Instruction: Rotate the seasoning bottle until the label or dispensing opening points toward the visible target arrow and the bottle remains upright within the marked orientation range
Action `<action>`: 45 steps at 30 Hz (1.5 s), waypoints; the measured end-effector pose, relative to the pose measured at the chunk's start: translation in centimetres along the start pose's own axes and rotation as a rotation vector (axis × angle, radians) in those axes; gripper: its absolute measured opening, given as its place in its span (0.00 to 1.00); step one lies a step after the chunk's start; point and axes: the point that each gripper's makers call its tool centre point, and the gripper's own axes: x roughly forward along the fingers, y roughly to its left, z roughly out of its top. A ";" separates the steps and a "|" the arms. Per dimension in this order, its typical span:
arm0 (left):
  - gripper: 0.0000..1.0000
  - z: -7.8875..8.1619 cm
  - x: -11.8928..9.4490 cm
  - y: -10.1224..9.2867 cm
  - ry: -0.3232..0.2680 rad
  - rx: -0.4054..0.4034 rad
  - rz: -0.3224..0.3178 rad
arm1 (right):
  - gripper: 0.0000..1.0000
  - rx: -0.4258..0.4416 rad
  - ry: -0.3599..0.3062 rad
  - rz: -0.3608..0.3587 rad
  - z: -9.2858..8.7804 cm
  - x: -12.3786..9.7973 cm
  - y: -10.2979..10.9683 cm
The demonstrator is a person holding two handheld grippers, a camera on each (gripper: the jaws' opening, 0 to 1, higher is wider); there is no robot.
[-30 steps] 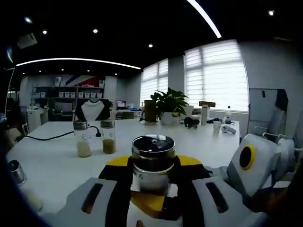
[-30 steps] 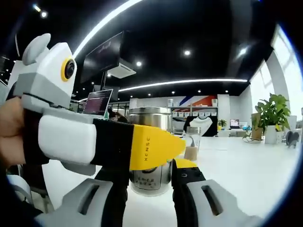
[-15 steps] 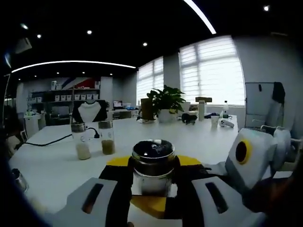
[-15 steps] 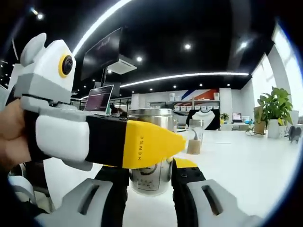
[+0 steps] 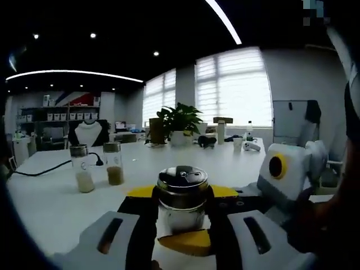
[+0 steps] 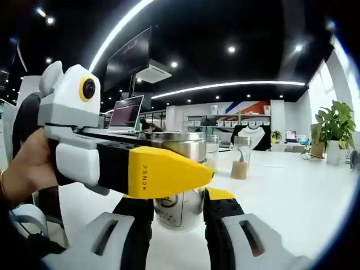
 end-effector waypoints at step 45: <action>0.36 -1.6 -4.6 7.1 0.009 -0.069 0.110 | 0.30 0.047 0.064 0.135 -1.9 1.4 2.5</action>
